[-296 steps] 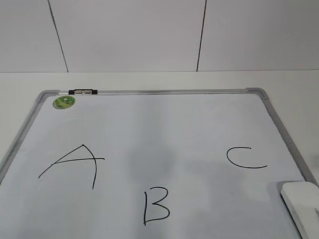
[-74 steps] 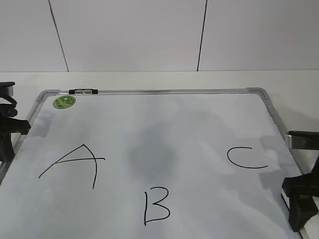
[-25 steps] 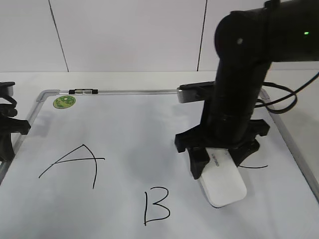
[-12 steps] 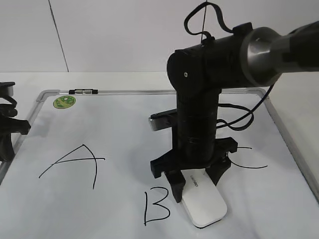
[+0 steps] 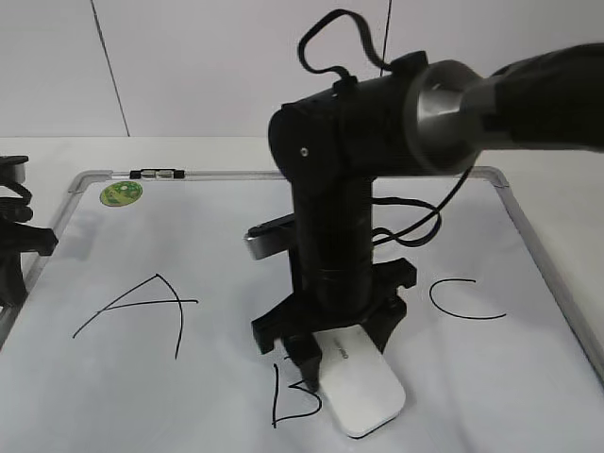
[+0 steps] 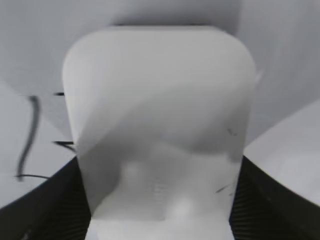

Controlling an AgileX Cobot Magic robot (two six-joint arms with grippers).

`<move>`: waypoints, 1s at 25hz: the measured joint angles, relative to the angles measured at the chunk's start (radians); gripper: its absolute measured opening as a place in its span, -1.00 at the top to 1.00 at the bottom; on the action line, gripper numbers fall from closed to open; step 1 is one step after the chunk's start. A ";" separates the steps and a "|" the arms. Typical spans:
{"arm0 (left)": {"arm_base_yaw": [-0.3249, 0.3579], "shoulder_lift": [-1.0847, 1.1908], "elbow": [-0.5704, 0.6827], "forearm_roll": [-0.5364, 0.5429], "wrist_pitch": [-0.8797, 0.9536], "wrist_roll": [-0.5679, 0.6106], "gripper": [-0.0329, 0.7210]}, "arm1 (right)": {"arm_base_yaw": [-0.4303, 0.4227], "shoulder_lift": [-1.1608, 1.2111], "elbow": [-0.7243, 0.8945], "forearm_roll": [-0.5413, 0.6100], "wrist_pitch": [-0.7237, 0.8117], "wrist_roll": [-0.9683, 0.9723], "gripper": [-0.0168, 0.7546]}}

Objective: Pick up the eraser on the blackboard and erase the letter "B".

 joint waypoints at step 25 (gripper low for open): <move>0.000 0.000 0.000 0.000 0.000 0.000 0.83 | 0.129 0.076 -0.148 0.029 -0.009 0.061 -0.47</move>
